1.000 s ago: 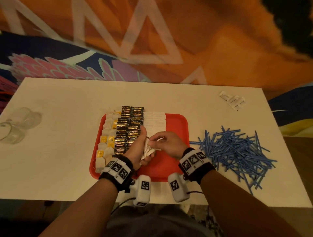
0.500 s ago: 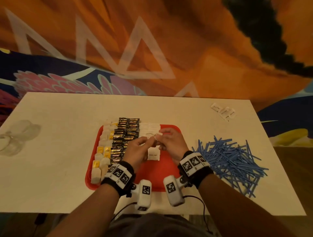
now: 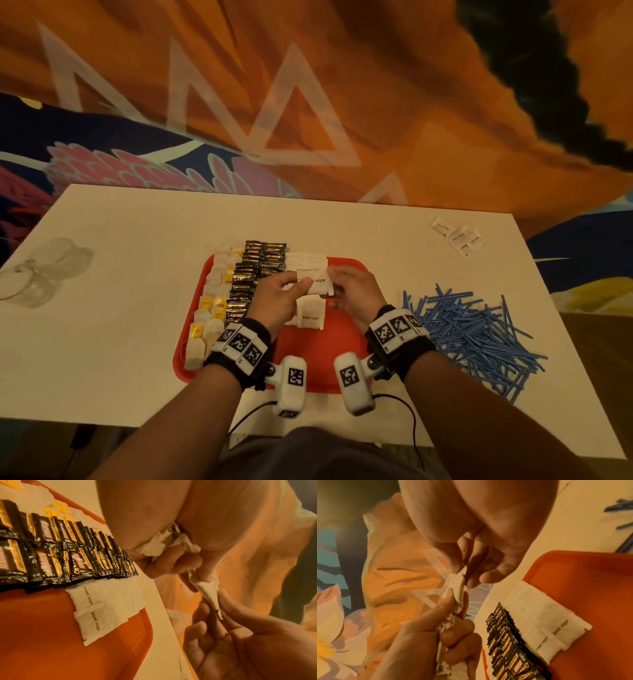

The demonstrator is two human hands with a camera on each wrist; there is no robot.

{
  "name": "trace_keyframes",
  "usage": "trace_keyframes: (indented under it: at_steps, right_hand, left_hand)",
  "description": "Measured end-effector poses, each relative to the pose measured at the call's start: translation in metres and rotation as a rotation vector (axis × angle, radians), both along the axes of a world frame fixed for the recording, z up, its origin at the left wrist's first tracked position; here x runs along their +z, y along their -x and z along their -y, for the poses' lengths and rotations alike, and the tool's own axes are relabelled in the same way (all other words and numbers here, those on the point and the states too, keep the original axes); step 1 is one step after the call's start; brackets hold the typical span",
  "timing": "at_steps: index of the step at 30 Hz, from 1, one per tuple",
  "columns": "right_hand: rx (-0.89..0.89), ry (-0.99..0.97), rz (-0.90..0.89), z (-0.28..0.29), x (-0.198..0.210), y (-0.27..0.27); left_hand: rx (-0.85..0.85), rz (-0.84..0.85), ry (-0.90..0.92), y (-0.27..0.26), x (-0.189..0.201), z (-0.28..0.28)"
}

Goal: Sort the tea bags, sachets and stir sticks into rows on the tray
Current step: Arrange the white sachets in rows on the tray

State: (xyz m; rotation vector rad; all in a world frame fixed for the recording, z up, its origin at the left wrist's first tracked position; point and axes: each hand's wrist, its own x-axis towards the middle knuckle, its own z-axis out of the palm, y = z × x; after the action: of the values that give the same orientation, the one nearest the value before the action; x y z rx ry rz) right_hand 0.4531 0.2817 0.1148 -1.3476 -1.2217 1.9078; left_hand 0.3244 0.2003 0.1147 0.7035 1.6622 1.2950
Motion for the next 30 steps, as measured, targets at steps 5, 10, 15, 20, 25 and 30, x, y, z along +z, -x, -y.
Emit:
trace_keyframes:
  at_steps: [5, 10, 15, 20, 25, 30]
  right_hand:
    - [0.039, -0.05, 0.033, 0.002, -0.008, 0.004]
    - [0.054, -0.133, 0.081, 0.004, -0.016, 0.006]
    - [0.071, -0.102, 0.09, 0.011, -0.019, 0.004]
    - [0.092, -0.052, 0.12, 0.02, -0.032, 0.005]
    - [0.095, -0.029, 0.194, 0.03, -0.052, 0.008]
    - [0.087, -0.022, 0.363, 0.034, -0.088, 0.003]
  left_hand:
    - [0.019, 0.002, 0.034, 0.005, -0.008, 0.001]
    - [0.094, 0.108, 0.044, 0.005, -0.008, 0.002]
    - [0.154, 0.06, 0.048, 0.006, -0.015, 0.003]
    - [0.157, -0.142, 0.089, 0.012, -0.028, 0.011]
    - [0.137, -0.31, 0.168, 0.022, -0.047, 0.023]
    - [0.211, -0.199, 0.261, 0.036, -0.059, 0.043]
